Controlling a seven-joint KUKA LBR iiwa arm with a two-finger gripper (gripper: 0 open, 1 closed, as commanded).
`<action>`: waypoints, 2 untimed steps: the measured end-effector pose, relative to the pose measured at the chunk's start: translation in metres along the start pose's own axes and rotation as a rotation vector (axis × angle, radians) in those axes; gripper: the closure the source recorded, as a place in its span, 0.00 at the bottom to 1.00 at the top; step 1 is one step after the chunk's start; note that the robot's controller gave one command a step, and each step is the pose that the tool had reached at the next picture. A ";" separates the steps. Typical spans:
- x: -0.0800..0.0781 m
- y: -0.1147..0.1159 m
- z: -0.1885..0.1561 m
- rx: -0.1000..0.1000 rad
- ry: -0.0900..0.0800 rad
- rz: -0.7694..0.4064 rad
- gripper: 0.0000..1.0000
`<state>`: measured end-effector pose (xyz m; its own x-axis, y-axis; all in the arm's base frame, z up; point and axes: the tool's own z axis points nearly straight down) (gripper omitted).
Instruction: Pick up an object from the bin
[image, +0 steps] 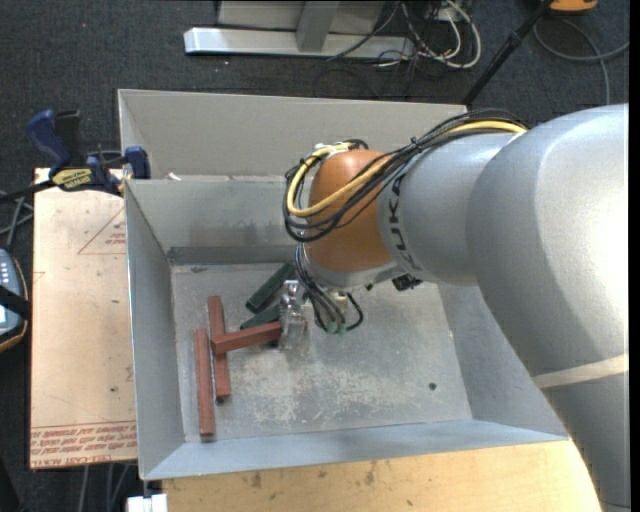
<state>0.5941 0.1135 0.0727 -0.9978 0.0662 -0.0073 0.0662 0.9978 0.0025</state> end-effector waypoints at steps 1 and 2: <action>0.001 0.000 -0.002 0.001 0.002 0.000 1.00; -0.002 0.002 -0.047 0.000 0.001 0.008 1.00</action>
Offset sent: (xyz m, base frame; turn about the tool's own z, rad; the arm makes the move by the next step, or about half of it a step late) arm 0.0153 -0.0032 -0.0027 0.0402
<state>0.5960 0.1149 0.1198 -0.9973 0.0738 -0.0065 0.0737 0.9973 0.0029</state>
